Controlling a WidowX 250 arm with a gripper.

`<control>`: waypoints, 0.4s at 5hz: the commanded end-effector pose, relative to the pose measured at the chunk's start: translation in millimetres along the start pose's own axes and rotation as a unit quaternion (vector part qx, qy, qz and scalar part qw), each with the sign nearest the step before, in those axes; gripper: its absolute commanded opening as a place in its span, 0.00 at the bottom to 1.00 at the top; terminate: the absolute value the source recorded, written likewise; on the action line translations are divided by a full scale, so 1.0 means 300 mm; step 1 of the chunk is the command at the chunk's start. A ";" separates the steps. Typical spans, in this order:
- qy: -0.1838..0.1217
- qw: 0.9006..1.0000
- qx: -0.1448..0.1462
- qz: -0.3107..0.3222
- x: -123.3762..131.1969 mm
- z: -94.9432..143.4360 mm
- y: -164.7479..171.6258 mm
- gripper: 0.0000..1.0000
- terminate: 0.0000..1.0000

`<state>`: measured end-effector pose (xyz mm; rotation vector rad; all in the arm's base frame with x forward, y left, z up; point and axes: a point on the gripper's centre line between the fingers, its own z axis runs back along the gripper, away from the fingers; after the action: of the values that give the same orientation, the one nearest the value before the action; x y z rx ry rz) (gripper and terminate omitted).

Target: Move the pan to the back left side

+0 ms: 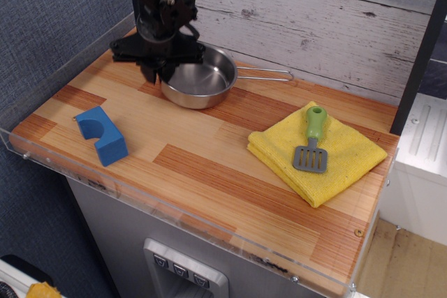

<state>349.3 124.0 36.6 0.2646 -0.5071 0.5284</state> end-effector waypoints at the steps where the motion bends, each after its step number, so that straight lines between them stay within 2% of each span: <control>1: -0.021 1.000 -0.004 0.001 0.019 0.068 0.031 1.00 0.00; 2: -0.025 1.000 -0.003 0.000 0.024 0.077 0.030 1.00 0.00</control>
<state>344.4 123.4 36.4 0.2706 -0.4981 0.5187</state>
